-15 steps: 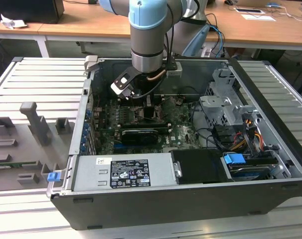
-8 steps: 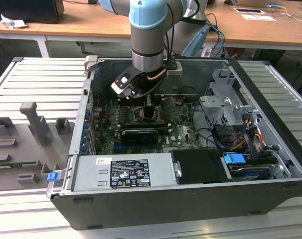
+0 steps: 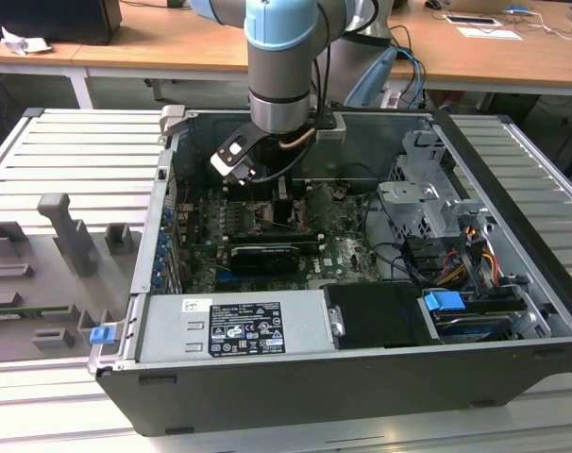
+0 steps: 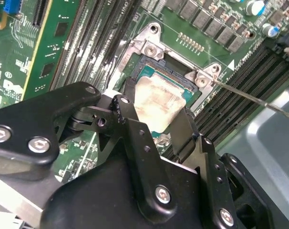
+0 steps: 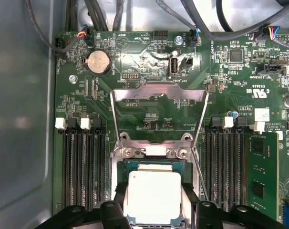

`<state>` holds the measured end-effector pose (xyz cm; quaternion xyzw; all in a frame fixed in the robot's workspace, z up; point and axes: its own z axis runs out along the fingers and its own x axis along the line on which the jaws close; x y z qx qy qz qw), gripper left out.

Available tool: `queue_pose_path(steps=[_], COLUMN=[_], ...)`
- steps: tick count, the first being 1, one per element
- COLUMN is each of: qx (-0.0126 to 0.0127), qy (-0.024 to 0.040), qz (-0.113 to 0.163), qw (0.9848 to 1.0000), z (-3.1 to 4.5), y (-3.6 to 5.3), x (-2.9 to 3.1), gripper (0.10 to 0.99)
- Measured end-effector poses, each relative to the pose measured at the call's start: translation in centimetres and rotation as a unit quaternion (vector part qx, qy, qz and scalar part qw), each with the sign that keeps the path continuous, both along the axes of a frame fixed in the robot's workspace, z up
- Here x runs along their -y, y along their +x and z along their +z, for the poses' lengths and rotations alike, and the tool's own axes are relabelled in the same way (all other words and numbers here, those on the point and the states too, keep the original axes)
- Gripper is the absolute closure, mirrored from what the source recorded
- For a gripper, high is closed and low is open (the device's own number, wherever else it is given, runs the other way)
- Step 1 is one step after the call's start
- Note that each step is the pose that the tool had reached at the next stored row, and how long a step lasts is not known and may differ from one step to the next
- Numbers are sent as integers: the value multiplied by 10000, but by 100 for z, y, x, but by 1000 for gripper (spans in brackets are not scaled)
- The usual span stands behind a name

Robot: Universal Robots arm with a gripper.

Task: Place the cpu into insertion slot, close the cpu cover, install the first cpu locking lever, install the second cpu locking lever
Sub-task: 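Place the cpu into insertion slot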

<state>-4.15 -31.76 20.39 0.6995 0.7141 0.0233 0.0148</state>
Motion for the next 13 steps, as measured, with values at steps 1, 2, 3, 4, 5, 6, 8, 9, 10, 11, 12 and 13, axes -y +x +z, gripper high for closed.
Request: queue_pose_path(steps=[1,2,3,4,5,6,8,9,10,11,12,13], qx=[0,0,0,0,0,0,1,1,0,0,0,0], qy=[-2,-2,-2,-3,-4,-6,-8,-9,-10,-11,-11,-10], qz=[54,61,61,61,60,59,59,59,58,59,59,58], qw=[10000,10000,10000,10000,10000,10000,10000,10000,10000,10000,10000,10000], z=[-2,-3,-5,-10,-15,-19,-29,-32,-38,-39,-39,-40], y=[-12,-14,-14,-14,-14,-15,-14,-15,-15,-15,-15,-15], x=[1,1,1,1,1,1,1,2,1,2,2,1], gripper=[557,557,557,557,557,557,557,557,557,557,557,557])
